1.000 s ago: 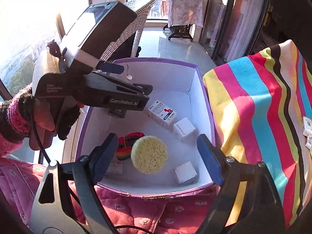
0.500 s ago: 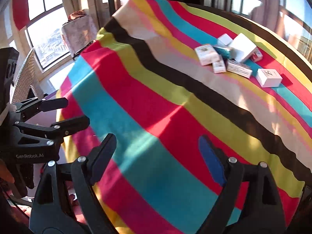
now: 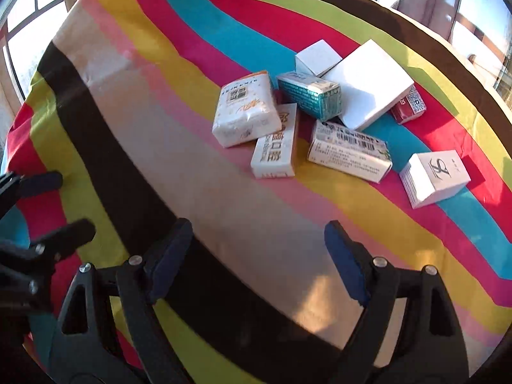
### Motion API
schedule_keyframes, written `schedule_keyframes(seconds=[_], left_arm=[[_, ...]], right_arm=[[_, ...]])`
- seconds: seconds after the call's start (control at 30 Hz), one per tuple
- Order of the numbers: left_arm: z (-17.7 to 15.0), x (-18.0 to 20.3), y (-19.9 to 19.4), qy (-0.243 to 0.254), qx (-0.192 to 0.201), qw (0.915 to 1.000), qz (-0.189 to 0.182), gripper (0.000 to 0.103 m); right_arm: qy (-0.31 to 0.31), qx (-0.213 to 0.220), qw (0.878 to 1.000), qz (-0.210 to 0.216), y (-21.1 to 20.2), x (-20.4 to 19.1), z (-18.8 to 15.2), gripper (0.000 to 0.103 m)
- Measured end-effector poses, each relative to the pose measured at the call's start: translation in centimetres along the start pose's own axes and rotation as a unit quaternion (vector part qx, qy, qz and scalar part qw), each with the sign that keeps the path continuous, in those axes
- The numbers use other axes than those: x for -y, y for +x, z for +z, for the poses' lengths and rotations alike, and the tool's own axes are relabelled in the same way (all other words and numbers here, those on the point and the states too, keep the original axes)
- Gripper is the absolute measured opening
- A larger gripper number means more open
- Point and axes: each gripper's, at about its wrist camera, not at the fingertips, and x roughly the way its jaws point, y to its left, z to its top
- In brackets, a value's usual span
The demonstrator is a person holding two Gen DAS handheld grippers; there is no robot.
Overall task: Organize objects
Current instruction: 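Grasp the white DING ZHI DENTAL box with the right tool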
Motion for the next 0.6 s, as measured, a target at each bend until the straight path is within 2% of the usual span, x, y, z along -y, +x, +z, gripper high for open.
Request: schedule_keyframes(seconds=[0.07, 0.2, 0.3, 0.4, 0.6], left_arm=[[0.2, 0.4, 0.4, 0.01, -0.009, 0.9999, -0.006, 0.103], [0.3, 1.0, 0.8, 0.024, -0.015, 0.9996, 0.009, 0.103], [0.2, 1.4, 0.9, 0.032, -0.019, 0.9991, 0.021, 0.103], [0.3, 1.4, 0.8, 0.032, -0.019, 0.9991, 0.021, 0.103], [0.1, 1.3, 0.3, 0.031, -0.02, 0.9991, 0.022, 0.103]], right_arm=[[0.017, -0.003, 1.0, 0.01, 1.5, 0.8, 1.7, 0.082], [0.025, -0.004, 1.0, 0.017, 3.1, 1.5, 3.7, 0.072], [0.027, -0.012, 0.999, 0.019, 2.1, 1.7, 3.4, 0.034], [0.034, -0.013, 0.998, 0.045, -0.5, 2.1, 0.2, 0.035], [0.058, 0.01, 0.997, 0.053, -6.0, 4.4, -7.3, 0.035]])
